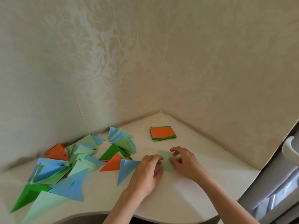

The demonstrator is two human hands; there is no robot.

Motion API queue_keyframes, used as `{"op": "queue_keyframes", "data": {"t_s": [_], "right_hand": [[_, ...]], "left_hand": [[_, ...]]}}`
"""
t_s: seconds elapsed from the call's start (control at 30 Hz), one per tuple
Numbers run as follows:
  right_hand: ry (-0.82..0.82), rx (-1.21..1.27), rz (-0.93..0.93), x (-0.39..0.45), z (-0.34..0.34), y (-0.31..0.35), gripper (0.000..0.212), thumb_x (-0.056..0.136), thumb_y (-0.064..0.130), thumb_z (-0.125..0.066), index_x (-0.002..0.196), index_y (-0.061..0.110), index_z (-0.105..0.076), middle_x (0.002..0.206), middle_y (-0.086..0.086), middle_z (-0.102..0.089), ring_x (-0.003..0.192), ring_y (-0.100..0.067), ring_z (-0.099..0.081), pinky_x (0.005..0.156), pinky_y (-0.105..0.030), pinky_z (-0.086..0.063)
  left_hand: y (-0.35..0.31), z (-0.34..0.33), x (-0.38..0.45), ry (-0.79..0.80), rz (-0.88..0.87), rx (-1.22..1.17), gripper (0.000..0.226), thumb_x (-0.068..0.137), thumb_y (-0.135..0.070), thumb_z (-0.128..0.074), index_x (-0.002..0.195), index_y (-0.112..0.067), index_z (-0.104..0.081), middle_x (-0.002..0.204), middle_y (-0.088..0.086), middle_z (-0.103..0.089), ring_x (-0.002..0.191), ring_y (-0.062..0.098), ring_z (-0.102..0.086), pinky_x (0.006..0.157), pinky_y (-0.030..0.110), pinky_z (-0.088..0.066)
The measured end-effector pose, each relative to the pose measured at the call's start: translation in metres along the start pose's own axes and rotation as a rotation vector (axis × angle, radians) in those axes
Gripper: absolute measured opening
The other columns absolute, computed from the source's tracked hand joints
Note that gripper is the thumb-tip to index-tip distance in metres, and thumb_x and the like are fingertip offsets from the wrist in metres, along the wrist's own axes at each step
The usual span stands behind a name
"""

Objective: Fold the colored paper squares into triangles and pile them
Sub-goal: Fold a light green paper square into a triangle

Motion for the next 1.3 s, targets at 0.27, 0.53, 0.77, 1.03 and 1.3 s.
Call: {"op": "queue_keyframes", "data": {"t_s": [0.27, 0.53, 0.77, 1.03, 1.3], "right_hand": [[0.044, -0.095, -0.037, -0.011, 0.001, 0.000, 0.033, 0.095, 0.029, -0.050, 0.126, 0.024, -0.059, 0.098, 0.009, -0.062, 0.090, -0.010, -0.057, 0.075, -0.020, -0.042], [0.084, -0.090, 0.048, -0.024, 0.004, 0.001, 0.054, 0.081, 0.054, -0.066, 0.128, 0.029, -0.057, 0.101, 0.014, -0.056, 0.083, 0.000, -0.052, 0.069, -0.011, -0.038], [0.007, -0.238, 0.182, -0.023, 0.005, 0.001, 0.041, 0.081, 0.055, -0.065, 0.120, 0.041, -0.060, 0.105, 0.013, -0.040, 0.086, -0.004, -0.047, 0.072, -0.019, -0.040], [-0.097, -0.107, 0.128, -0.010, 0.000, -0.003, 0.018, 0.087, 0.043, -0.063, 0.090, 0.029, -0.073, 0.094, 0.013, -0.049, 0.090, -0.008, -0.051, 0.078, -0.022, -0.040], [-0.169, -0.242, 0.062, -0.004, -0.005, -0.004, 0.023, 0.089, 0.049, -0.057, 0.082, 0.029, -0.066, 0.095, 0.014, -0.049, 0.098, -0.010, -0.047, 0.082, -0.028, -0.030]], "left_hand": [[0.002, -0.008, 0.003, 0.085, -0.057, 0.153, 0.065, 0.075, -0.069, -0.054, 0.118, -0.021, -0.056, 0.110, -0.009, -0.054, 0.097, 0.008, -0.053, 0.086, 0.023, -0.044], [0.005, -0.003, 0.003, -0.029, -0.088, 0.180, 0.024, 0.088, -0.042, -0.060, 0.092, -0.018, -0.060, 0.089, -0.005, -0.061, 0.082, 0.013, -0.056, 0.073, 0.026, -0.047], [0.015, 0.000, 0.002, 0.013, -0.054, 0.102, 0.010, 0.080, -0.021, -0.072, 0.079, -0.016, -0.063, 0.082, -0.005, -0.066, 0.081, 0.014, -0.059, 0.074, 0.032, -0.049], [0.030, 0.000, 0.000, -0.094, 0.128, 0.004, 0.032, 0.084, -0.015, -0.070, 0.111, -0.023, -0.056, 0.089, -0.008, -0.059, 0.079, 0.001, -0.053, 0.074, 0.017, -0.044], [0.019, -0.008, 0.017, -0.145, 0.193, 0.013, 0.039, 0.085, -0.037, -0.069, 0.117, -0.021, -0.052, 0.086, -0.008, -0.046, 0.086, 0.013, -0.053, 0.077, 0.029, -0.048]]}}
Point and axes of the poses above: each hand's wrist, its own x-axis towards the middle knuckle, its own z-axis out of the back of the hand, y = z × x, the point moved 7 cm from there along x, towards the middle knuckle
